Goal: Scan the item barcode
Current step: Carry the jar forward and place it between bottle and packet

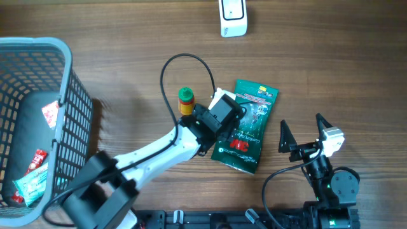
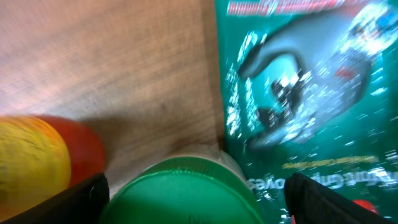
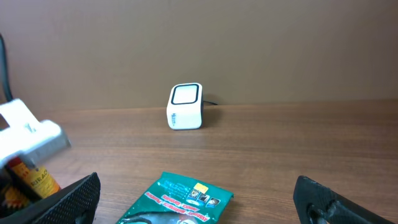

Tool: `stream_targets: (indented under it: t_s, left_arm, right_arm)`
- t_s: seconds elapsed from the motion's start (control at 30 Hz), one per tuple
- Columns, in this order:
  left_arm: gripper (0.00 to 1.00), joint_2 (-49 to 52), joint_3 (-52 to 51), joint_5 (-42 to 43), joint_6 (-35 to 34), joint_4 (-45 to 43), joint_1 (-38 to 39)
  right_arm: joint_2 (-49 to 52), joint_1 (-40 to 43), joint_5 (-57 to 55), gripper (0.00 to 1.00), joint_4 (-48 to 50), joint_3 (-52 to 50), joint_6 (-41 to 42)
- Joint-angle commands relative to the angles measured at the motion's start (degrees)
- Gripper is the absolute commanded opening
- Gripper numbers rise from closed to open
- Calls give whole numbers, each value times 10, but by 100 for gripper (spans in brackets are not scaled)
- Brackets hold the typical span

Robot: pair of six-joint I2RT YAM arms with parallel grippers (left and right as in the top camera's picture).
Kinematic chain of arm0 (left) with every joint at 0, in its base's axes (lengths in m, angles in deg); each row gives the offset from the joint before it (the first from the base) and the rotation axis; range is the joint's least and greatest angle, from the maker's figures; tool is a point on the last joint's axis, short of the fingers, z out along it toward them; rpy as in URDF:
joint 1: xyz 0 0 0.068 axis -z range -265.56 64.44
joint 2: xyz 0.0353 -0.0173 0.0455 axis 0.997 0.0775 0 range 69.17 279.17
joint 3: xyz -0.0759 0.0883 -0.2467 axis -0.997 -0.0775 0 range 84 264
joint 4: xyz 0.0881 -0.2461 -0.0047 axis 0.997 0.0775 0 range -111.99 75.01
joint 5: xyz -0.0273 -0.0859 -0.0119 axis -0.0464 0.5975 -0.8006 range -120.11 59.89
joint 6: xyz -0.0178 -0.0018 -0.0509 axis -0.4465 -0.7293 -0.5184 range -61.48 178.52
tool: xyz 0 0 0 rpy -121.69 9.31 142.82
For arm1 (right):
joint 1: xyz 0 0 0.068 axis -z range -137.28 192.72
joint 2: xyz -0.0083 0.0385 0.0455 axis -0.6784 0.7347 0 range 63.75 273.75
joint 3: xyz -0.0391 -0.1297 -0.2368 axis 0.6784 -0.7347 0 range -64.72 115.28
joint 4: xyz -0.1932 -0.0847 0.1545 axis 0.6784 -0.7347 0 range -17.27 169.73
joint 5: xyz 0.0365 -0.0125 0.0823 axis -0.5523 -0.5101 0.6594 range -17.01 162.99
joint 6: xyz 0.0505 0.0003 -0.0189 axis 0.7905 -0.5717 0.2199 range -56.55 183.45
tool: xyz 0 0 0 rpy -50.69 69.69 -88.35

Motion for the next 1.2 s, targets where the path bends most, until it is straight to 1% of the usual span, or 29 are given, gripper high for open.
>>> stream_targets:
  t_s: [0.0, 0.03, 0.07, 0.3, 0.33, 0.43, 0.5, 0.67, 0.7, 0.77, 0.87, 0.97, 1.0, 1.13, 1.17]
  left_arm:
    - [97, -80, 30, -7, 17, 0, -3]
    - [97, -100, 30, -7, 33, 2, -3]
    - [100, -117, 30, -10, 34, 2, -3]
    - [100, -224, 35, -12, 49, 0, -5]
    - [100, -242, 39, -17, 61, 0, -5]
    - [100, -292, 55, -139, 64, 1, -12]
    - [100, -315, 70, -175, 64, 5, -45]
    - [100, -350, 95, -167, 61, 7, -224]
    - [100, -354, 99, -144, 59, 14, -270]
    - [100, -355, 108, -110, 27, 35, -344]
    - [100, -355, 111, -34, -33, 56, -475]
    - [100, -353, 111, 76, -98, 61, -605]
    - [100, -349, 111, 123, -123, 61, -661]
    - [100, -317, 111, 219, -154, 66, -790]
    - [100, -306, 111, 230, -154, 68, -809]
  right_arm:
    - [-3, -2, -7, 100, 3, -1, -6]
    - [-3, -2, -7, 100, 3, -1, -6]
    - [-3, -2, -7, 100, 3, -1, -6]
    - [-3, -2, -7, 100, 3, -1, -6]
    - [-3, -2, -7, 100, 3, -1, -6]
    - [-3, -2, -7, 100, 3, -1, -6]
    - [-3, -2, -7, 100, 3, -1, -6]
    - [-3, -2, -7, 100, 3, -1, -6]
    - [-3, -2, -7, 100, 3, -1, -6]
    - [-3, -2, -7, 100, 3, -1, -6]
    - [-3, -2, -7, 100, 3, -1, -6]
    - [-3, -2, -7, 100, 3, -1, -6]
    - [-3, -2, -7, 100, 3, -1, -6]
    - [-3, -2, -7, 100, 3, -1, -6]
    - [-3, -2, -7, 100, 3, -1, -6]
